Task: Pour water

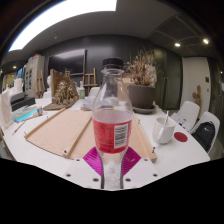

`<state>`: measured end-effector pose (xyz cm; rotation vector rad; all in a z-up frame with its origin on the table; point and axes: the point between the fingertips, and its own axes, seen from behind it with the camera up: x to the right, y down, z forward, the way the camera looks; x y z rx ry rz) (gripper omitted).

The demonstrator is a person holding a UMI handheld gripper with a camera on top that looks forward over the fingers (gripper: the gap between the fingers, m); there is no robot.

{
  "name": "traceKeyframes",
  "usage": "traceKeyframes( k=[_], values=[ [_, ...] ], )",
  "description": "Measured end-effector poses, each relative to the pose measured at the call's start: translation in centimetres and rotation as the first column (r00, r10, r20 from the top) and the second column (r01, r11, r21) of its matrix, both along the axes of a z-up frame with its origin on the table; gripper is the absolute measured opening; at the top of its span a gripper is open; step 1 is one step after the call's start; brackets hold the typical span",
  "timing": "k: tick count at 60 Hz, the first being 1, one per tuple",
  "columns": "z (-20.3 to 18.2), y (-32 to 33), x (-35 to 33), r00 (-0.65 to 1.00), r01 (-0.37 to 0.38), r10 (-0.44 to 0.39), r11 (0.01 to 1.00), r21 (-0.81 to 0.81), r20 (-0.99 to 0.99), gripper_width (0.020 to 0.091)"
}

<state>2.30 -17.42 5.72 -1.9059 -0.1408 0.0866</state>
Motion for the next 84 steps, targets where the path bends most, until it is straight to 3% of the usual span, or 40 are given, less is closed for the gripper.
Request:
traceKeyframes(
  k=[16, 29, 36, 41, 47, 58, 70, 84],
  values=[
    [8.8, 2.4, -0.7, 0.994, -0.046, 0.048, 0.999, 0.029, -0.101, 0.0200],
    [15.4, 7.1, -1.2, 0.870, -0.019, 0.014, 1.000, -0.006, -0.493, 0.0198],
    [15.8, 10.1, -0.5, 0.579, -0.017, -0.096, 0.991, -0.130, -0.809, 0.0197],
    [15.0, 11.9, 0.2, 0.302, -0.030, -0.201, 0.975, -0.220, -0.932, 0.0195],
    [14.9, 12.6, 0.7, 0.052, -0.078, -0.287, 0.954, -0.291, -0.956, 0.0196],
    [13.2, 15.5, 1.4, -0.319, -0.161, -0.359, 0.933, -0.323, -0.877, 0.0198],
    [13.4, 15.7, 2.9, -0.454, -0.183, -0.371, 0.929, -0.322, -0.810, 0.0198],
    [13.2, 15.8, 2.0, -0.381, -0.220, -0.394, 0.917, -0.332, -0.836, 0.0199]
  ],
)
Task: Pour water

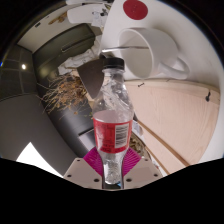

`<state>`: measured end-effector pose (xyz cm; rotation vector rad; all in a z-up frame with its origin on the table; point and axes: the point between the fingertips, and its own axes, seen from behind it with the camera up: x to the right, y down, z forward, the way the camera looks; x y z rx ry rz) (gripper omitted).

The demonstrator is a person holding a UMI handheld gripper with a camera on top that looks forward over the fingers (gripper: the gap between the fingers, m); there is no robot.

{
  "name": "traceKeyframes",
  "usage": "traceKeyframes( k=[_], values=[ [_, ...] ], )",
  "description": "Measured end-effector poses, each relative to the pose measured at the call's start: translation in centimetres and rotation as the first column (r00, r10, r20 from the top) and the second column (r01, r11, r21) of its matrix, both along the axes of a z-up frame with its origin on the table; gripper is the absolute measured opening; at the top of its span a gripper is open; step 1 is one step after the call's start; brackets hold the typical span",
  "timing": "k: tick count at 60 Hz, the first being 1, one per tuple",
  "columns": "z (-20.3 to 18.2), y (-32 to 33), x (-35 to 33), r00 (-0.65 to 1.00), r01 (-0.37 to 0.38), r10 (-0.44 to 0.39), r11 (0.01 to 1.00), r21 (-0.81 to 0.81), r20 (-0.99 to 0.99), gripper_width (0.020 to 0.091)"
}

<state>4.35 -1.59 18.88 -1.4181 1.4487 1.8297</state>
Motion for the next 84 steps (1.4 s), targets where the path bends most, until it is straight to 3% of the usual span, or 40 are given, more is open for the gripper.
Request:
traceKeyframes(
  k=[8, 13, 23, 34, 39, 49, 66, 73, 77, 84],
  values=[
    [2.3, -1.0, -1.0, 0.964, -0.115, 0.087, 0.988, 0.099, 0.252, 0.0197],
    [4.4, -1.4, -0.2, 0.864, -0.183, 0.069, 0.966, 0.182, 0.499, 0.0197],
    [10.3, -1.0, 5.1, 0.500, -0.313, -0.139, 0.892, 0.327, 0.855, 0.0197],
    [13.5, 0.1, 14.7, 0.031, -0.395, -0.369, 0.849, 0.350, 0.929, 0.0198],
    [11.9, 0.6, 19.9, -0.139, -0.397, -0.398, 0.861, 0.318, 0.907, 0.0198],
    [4.0, 2.2, 26.6, -0.340, -0.382, -0.339, 0.902, 0.201, 0.877, 0.0198],
    [-10.5, 3.6, 30.4, -0.352, -0.348, -0.186, 0.936, 0.056, 0.918, 0.0200],
    [-14.0, 3.6, 30.6, -0.352, -0.331, -0.152, 0.943, 0.029, 0.923, 0.0203],
    [-14.1, 3.2, 30.6, -0.350, -0.328, -0.194, 0.942, 0.074, 0.916, 0.0211],
    [-13.7, 3.0, 30.5, -0.376, -0.323, -0.228, 0.941, 0.103, 0.898, 0.0350]
  ],
)
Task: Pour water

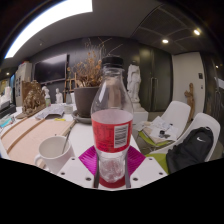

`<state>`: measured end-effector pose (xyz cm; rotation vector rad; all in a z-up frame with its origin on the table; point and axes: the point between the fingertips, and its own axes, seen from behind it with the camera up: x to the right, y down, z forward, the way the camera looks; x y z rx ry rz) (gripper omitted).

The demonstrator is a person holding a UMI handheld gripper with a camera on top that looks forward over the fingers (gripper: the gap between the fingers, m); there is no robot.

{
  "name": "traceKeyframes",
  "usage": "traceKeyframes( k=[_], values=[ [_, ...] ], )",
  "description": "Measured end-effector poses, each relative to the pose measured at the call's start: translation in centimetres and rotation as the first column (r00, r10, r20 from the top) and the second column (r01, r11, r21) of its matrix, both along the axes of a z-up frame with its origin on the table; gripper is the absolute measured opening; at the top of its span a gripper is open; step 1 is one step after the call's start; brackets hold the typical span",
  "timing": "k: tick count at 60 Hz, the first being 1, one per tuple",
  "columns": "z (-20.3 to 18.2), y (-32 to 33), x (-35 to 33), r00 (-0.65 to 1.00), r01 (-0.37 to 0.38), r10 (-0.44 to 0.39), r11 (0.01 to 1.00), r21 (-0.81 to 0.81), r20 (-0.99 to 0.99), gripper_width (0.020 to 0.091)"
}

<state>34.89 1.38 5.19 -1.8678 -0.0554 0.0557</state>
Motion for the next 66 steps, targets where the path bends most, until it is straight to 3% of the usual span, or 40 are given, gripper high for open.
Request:
traceKeyframes(
  k=[6, 9, 10, 12, 17, 32, 44, 66],
  values=[
    [-0.8, -0.5, 0.4, 1.000, 0.019, -0.019, 0.998, -0.062, 0.009, 0.0524],
    [-1.4, -1.2, 0.5, 1.000, 0.028, -0.028, 0.993, -0.117, 0.004, 0.0827],
    [-1.4, -1.4, 0.5, 1.000, 0.031, -0.031, 0.992, -0.125, 0.000, 0.0868],
    [-0.8, -1.8, 0.6, 0.999, 0.037, -0.038, 0.990, -0.135, -0.004, 0.0812],
    [1.3, -3.8, 1.1, 0.997, 0.077, -0.078, 0.984, -0.163, 0.003, 0.0863],
    [9.7, -13.2, -2.9, 0.995, 0.098, -0.088, 0.967, -0.235, 0.052, 0.0854],
    [14.3, -19.3, -7.2, 0.993, 0.115, -0.103, 0.963, -0.246, 0.061, 0.0855],
    [16.1, -23.7, -11.5, 0.992, 0.117, -0.100, 0.960, -0.256, 0.078, 0.0854]
  ],
)
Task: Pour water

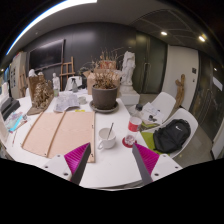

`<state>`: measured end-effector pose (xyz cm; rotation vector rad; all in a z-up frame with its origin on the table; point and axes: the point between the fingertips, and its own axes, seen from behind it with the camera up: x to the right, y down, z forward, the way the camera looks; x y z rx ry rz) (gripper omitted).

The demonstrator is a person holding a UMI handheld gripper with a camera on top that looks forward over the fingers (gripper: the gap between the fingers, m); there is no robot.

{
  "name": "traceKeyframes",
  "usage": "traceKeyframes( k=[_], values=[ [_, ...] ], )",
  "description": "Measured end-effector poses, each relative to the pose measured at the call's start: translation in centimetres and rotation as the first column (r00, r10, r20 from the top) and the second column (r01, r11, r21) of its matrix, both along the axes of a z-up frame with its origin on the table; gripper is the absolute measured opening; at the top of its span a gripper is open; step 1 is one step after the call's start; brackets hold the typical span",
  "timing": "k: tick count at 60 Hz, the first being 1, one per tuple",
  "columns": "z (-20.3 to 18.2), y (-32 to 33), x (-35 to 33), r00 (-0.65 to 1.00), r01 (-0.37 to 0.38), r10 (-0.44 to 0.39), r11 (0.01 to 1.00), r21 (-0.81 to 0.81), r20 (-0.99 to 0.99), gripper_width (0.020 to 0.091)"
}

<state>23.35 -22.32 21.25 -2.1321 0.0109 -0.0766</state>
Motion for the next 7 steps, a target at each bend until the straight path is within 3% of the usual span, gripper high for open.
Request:
traceKeyframes(
  k=[7],
  values=[
    [0.05, -0.33, -0.29, 1.000, -0.005, 0.004, 1.000, 0.004, 0.027, 0.0855]
  ],
)
